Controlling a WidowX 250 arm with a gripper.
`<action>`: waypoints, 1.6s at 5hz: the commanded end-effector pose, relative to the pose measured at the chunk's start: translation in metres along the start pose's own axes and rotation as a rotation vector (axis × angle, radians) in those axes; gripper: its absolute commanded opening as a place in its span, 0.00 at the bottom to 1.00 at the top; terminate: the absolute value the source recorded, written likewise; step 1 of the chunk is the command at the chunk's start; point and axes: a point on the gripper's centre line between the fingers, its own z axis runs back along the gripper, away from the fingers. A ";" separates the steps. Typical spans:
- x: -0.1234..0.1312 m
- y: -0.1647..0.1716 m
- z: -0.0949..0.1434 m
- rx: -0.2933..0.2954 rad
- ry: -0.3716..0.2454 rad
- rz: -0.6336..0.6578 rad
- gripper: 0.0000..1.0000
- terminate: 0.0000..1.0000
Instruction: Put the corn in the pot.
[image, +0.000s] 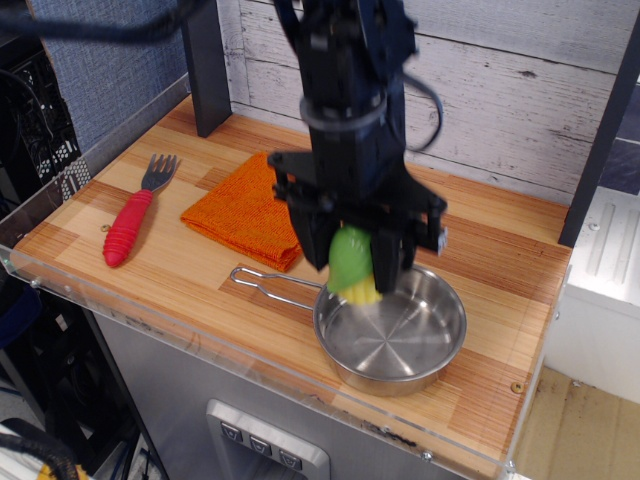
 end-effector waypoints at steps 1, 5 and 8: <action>0.004 -0.005 -0.011 0.044 -0.091 -0.015 0.00 0.00; 0.023 -0.009 -0.045 0.036 -0.019 0.026 0.00 0.00; 0.031 -0.006 0.004 0.023 -0.062 0.013 1.00 0.00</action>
